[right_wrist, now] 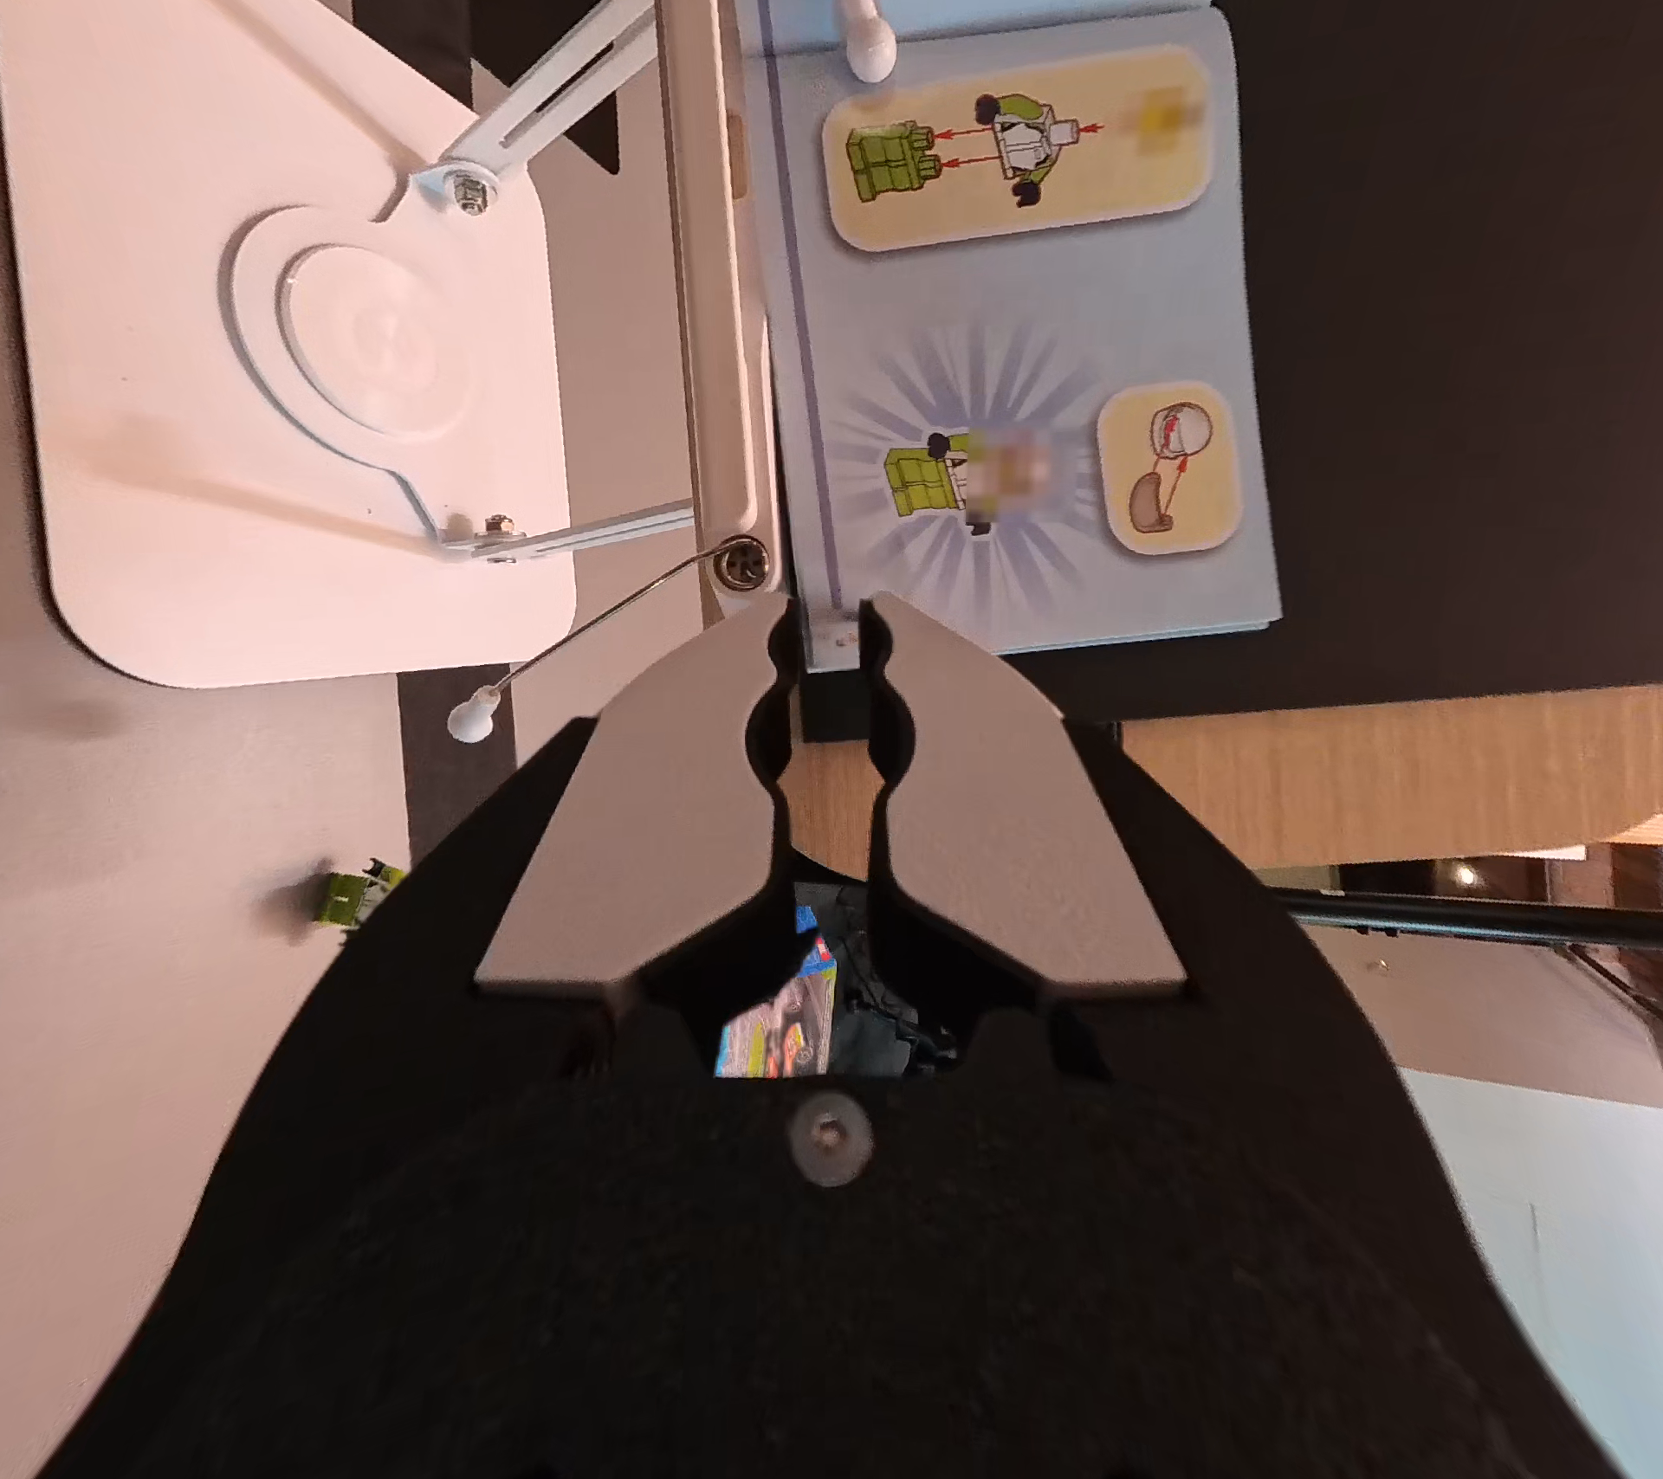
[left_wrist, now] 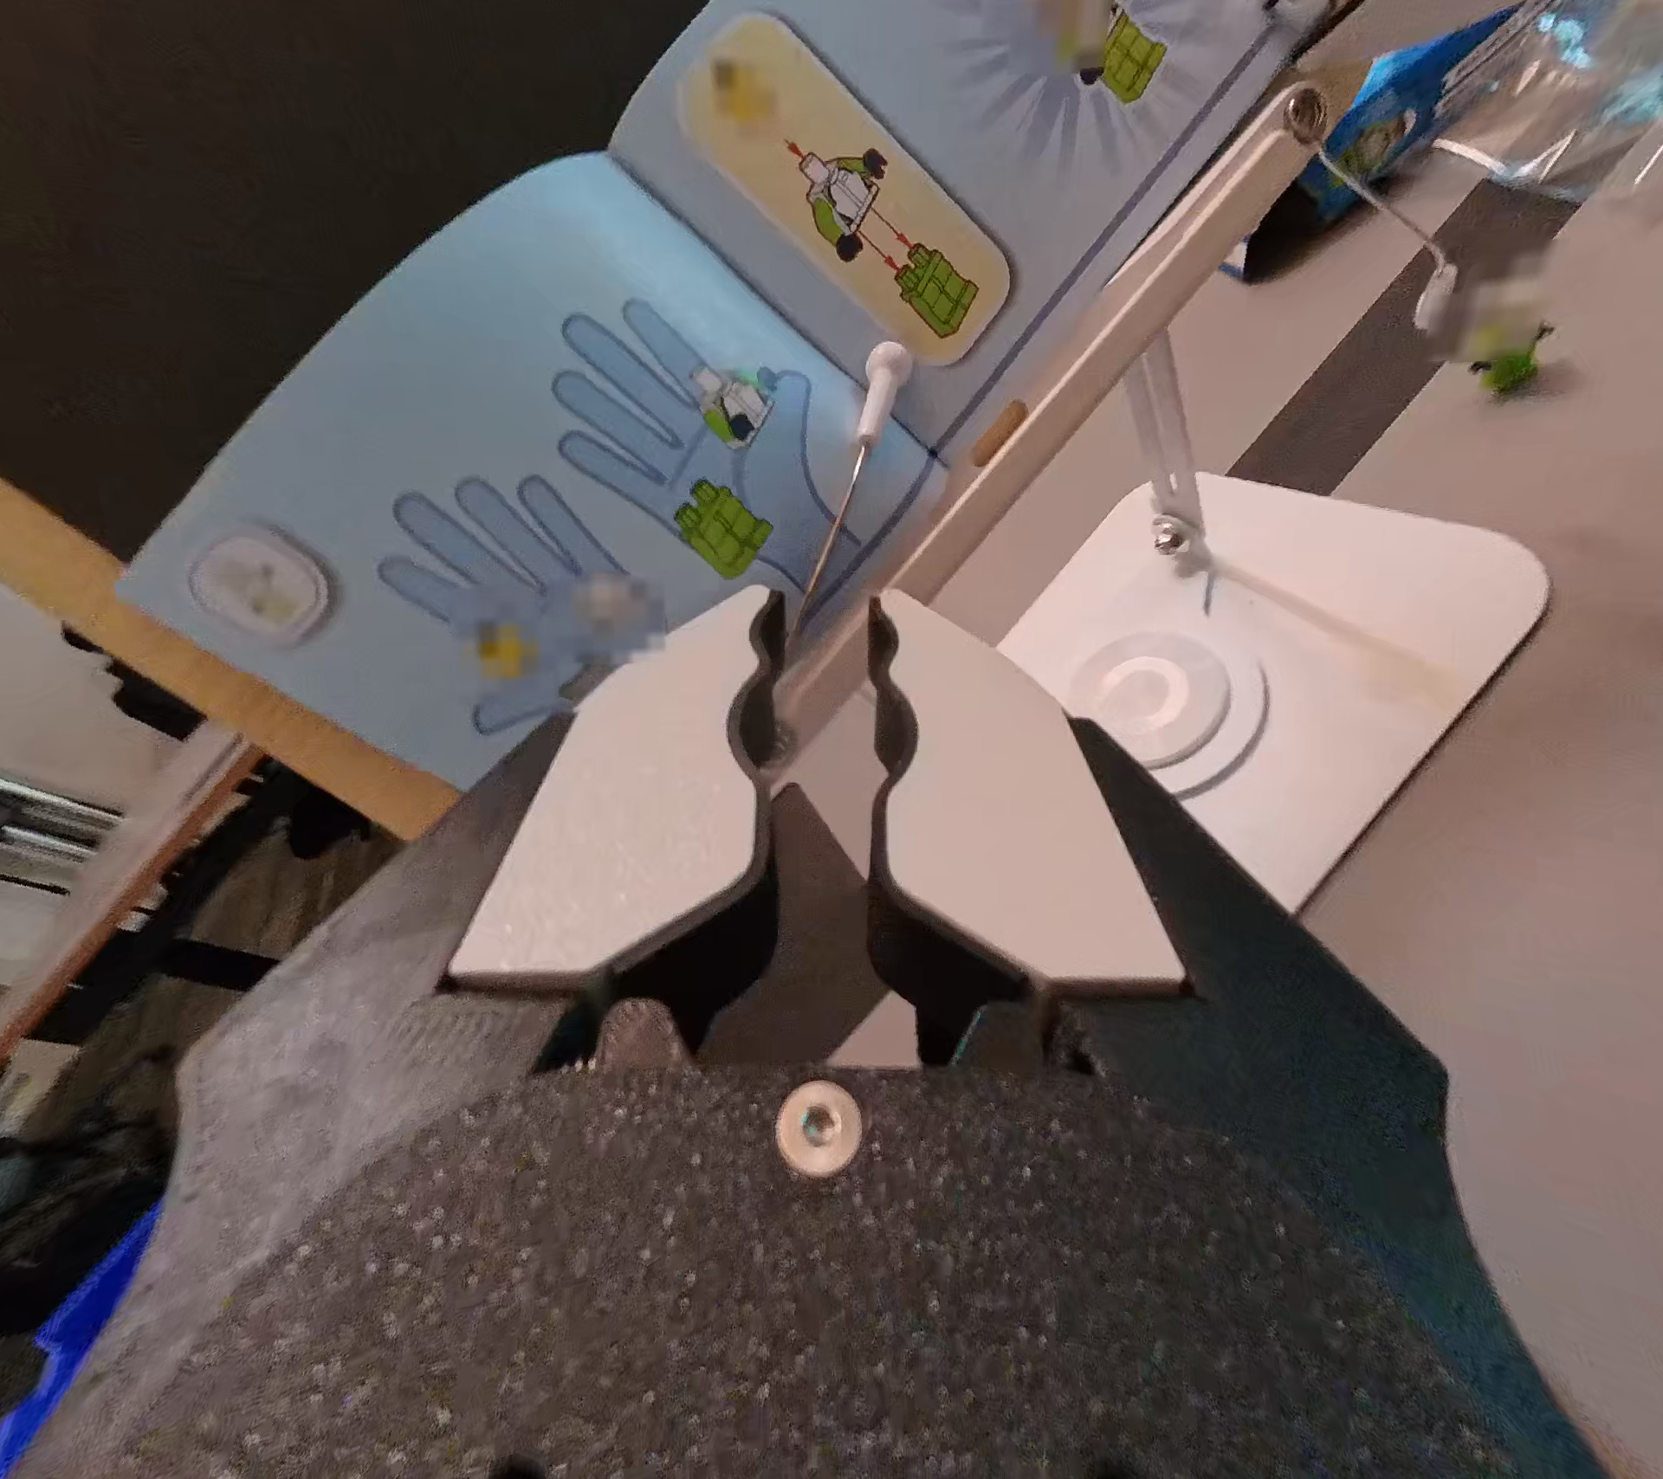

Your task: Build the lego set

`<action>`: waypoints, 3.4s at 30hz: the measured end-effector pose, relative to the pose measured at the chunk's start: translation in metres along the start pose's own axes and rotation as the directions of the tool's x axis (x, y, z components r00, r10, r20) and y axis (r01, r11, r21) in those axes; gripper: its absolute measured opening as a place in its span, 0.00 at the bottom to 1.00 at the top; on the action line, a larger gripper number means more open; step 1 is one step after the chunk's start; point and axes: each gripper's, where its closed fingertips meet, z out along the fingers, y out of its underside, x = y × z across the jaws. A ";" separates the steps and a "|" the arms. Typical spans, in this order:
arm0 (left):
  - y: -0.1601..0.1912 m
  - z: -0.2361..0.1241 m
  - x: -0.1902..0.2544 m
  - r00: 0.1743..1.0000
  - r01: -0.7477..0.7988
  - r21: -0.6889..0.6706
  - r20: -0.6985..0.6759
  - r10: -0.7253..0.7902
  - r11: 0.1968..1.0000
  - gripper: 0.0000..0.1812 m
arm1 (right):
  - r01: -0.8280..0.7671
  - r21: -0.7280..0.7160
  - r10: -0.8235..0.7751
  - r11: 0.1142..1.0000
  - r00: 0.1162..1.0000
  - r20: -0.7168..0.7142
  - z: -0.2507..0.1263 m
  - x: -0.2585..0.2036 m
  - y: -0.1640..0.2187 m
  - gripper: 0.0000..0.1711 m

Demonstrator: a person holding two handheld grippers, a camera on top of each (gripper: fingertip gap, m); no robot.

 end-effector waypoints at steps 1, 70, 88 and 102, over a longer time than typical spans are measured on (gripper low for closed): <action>-0.001 0.003 0.000 1.000 -0.026 -0.004 -0.006 0.026 1.000 0.09 | 0.003 -0.002 -0.002 1.000 1.000 0.004 0.000 0.000 0.000 0.06; 0.066 -0.027 -0.053 0.548 0.826 0.107 0.077 -0.833 0.554 0.10 | -0.397 -0.143 0.402 0.907 0.916 0.006 0.055 0.028 -0.072 0.06; -0.086 -0.056 0.015 0.861 0.509 0.174 -0.124 -0.494 0.843 0.00 | -0.521 -0.135 0.527 0.843 0.850 0.005 0.056 0.027 -0.074 0.08; -0.110 -0.105 0.050 0.904 0.422 0.223 -0.176 -0.389 0.879 0.00 | -0.670 -0.127 0.680 0.732 0.731 0.060 0.068 0.021 -0.112 0.18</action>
